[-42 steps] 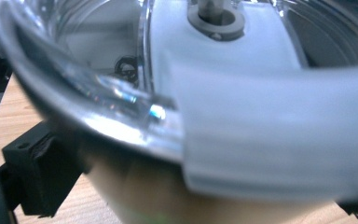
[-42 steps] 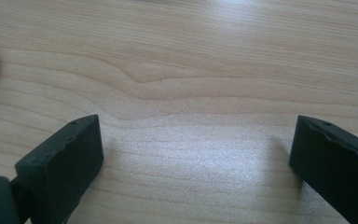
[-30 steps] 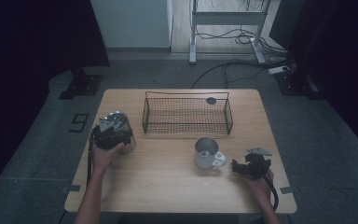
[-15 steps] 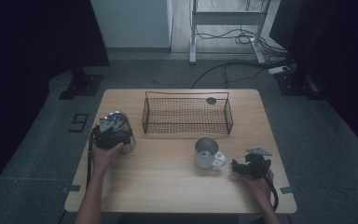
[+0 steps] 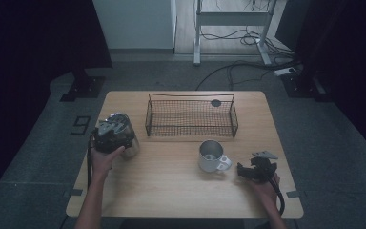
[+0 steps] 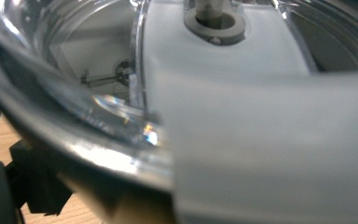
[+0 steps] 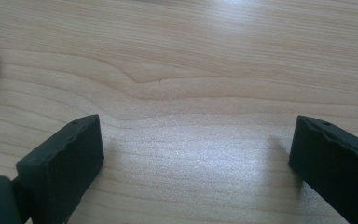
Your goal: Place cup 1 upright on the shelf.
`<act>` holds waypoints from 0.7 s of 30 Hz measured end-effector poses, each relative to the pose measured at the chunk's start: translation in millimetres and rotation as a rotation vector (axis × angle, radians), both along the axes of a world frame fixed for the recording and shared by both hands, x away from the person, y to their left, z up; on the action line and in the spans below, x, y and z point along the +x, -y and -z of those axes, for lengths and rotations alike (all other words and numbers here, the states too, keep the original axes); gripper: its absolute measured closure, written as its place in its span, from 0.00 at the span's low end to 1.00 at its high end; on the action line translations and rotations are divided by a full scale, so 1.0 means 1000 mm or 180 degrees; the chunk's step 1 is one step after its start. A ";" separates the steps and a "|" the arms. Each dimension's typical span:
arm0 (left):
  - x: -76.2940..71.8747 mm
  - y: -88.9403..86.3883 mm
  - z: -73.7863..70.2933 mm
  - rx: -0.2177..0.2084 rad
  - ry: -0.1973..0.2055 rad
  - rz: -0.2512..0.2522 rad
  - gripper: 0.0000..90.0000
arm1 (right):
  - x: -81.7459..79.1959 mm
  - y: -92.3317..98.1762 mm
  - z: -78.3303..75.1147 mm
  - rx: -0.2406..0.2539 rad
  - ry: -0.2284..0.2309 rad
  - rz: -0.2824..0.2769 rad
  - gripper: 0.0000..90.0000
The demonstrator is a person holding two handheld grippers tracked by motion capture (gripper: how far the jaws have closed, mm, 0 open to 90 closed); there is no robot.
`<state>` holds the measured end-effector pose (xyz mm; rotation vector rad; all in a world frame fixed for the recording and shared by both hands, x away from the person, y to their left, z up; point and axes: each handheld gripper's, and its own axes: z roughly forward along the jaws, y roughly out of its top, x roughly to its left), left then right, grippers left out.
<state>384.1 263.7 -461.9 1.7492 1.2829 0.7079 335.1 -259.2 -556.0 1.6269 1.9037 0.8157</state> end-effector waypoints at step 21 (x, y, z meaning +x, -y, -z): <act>-0.006 0.012 -0.028 -0.0025 0.0103 0.0078 0.04 | 0.000 0.000 0.000 0.0000 0.0001 -0.0001 0.03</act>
